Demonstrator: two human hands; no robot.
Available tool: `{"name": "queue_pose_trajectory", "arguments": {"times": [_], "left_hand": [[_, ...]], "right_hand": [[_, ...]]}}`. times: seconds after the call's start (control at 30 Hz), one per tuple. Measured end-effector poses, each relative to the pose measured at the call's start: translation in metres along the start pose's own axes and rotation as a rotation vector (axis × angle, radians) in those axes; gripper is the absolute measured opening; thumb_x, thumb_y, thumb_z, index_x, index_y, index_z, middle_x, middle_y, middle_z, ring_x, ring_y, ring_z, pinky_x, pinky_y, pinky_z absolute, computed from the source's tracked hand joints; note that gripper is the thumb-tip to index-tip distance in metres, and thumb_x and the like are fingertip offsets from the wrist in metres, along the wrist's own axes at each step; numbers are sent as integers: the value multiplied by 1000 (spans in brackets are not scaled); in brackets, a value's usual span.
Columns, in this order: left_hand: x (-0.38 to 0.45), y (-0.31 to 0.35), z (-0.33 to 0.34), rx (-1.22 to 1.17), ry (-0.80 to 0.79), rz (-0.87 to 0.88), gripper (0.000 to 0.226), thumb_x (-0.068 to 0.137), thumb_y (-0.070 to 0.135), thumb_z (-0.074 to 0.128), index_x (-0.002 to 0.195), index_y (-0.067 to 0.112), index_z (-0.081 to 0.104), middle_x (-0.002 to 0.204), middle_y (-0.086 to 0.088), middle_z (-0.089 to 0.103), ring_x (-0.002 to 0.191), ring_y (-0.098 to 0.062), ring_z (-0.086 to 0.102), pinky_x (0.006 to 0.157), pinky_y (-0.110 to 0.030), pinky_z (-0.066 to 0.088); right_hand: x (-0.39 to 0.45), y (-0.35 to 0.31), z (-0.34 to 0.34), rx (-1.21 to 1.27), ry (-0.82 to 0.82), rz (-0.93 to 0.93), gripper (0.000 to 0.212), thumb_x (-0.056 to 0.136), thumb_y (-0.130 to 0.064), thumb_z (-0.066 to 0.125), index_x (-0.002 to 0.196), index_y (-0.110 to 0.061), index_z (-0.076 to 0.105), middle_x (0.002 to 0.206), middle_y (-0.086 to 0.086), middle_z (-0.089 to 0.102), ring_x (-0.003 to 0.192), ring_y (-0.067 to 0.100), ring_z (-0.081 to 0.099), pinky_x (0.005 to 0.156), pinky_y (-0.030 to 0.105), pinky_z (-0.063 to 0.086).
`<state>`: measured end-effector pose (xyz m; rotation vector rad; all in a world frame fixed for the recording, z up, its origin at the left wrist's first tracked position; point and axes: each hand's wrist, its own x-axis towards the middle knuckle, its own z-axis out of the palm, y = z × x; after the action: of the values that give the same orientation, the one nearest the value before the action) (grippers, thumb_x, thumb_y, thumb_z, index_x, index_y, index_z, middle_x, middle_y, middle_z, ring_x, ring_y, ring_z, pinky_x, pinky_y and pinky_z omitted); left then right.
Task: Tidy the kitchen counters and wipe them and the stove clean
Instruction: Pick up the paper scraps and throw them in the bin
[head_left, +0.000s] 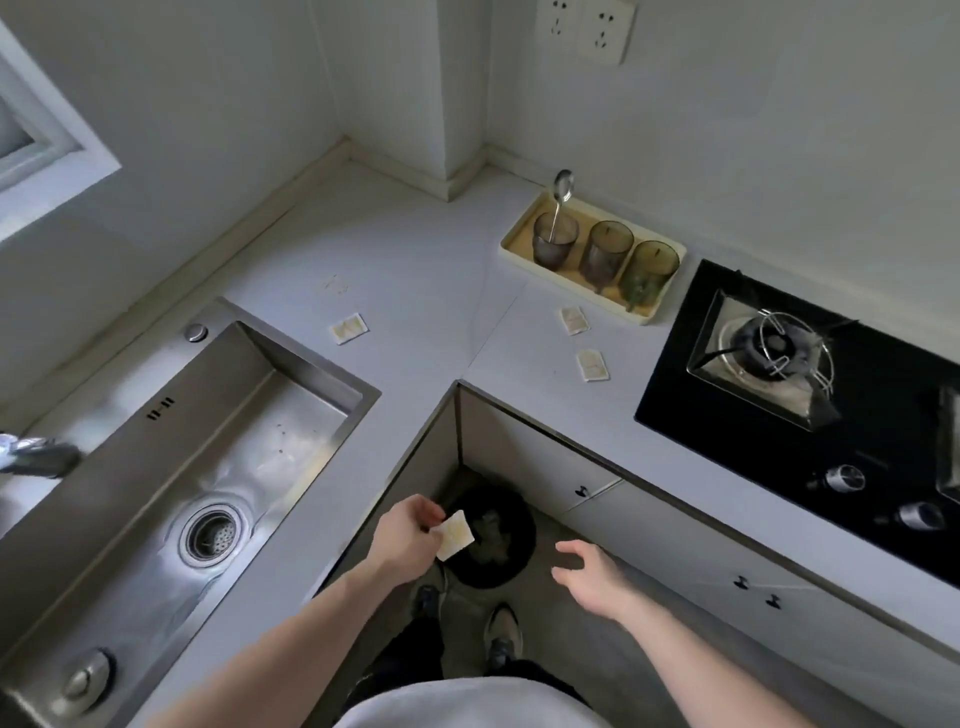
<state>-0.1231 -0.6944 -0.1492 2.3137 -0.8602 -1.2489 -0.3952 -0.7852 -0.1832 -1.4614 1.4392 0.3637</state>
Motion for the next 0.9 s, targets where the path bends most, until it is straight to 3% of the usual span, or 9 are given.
{"name": "queue_pose_trajectory", "arguments": {"times": [0.13, 0.23, 0.3, 0.37, 0.5, 0.73, 0.8, 0.9], "left_hand": [[37, 20, 18, 59, -109, -14, 25, 82, 11, 60, 100, 27, 67, 105, 7, 70, 97, -14, 65, 78, -22, 51], [56, 25, 26, 141, -154, -7, 32, 86, 14, 63, 116, 23, 66, 119, 4, 68, 108, -18, 65, 88, -25, 53], [63, 24, 23, 218, -197, -1, 42, 86, 18, 66, 127, 21, 62, 126, 3, 66, 116, -20, 64, 92, -26, 51], [67, 23, 14, 248, -226, 11, 45, 85, 16, 66, 129, 22, 62, 129, 3, 65, 119, -19, 63, 95, -25, 51], [63, 22, -22, 226, -221, 107, 32, 85, 15, 67, 114, 30, 66, 119, 7, 68, 115, -17, 64, 98, -28, 53], [76, 33, -139, 64, 28, 207, 23, 93, 17, 66, 112, 29, 66, 108, 8, 67, 89, -6, 67, 66, -17, 49], [100, 36, -170, 118, 136, 257, 26, 87, 17, 67, 110, 28, 70, 108, 5, 70, 86, -8, 67, 69, -23, 51], [141, 39, -203, 246, 215, 280, 37, 83, 16, 66, 119, 25, 69, 133, 0, 58, 95, -16, 65, 84, -29, 50]], "right_hand": [[-7, -6, -6, 45, 57, -27, 45, 97, -31, 64, 141, -27, 54, 148, -7, 47, 122, 11, 55, 98, 23, 42], [-9, -18, -5, 127, 90, -27, 42, 97, -30, 64, 137, -30, 55, 138, -8, 53, 97, -1, 60, 77, 15, 42], [-10, -26, -3, 171, 99, -18, 41, 96, -31, 64, 136, -32, 55, 136, -5, 57, 89, -7, 61, 70, 9, 40], [-11, -35, 0, 198, 112, -42, 41, 97, -30, 63, 137, -32, 55, 137, -11, 50, 92, -8, 62, 71, 10, 41], [-11, -53, 1, 223, 124, -81, 36, 97, -31, 62, 132, -38, 54, 144, -17, 40, 99, -7, 64, 90, 22, 50], [-13, -108, -9, 244, 168, -170, 34, 99, -29, 61, 129, -43, 52, 148, -18, 40, 96, -17, 62, 81, 11, 44], [-15, -126, -16, 234, 189, -211, 36, 100, -31, 60, 132, -43, 52, 148, -21, 39, 102, -13, 62, 81, 11, 45], [-15, -155, -30, 220, 221, -261, 37, 99, -33, 61, 133, -47, 51, 143, -20, 47, 109, -9, 61, 79, 10, 45]]}}
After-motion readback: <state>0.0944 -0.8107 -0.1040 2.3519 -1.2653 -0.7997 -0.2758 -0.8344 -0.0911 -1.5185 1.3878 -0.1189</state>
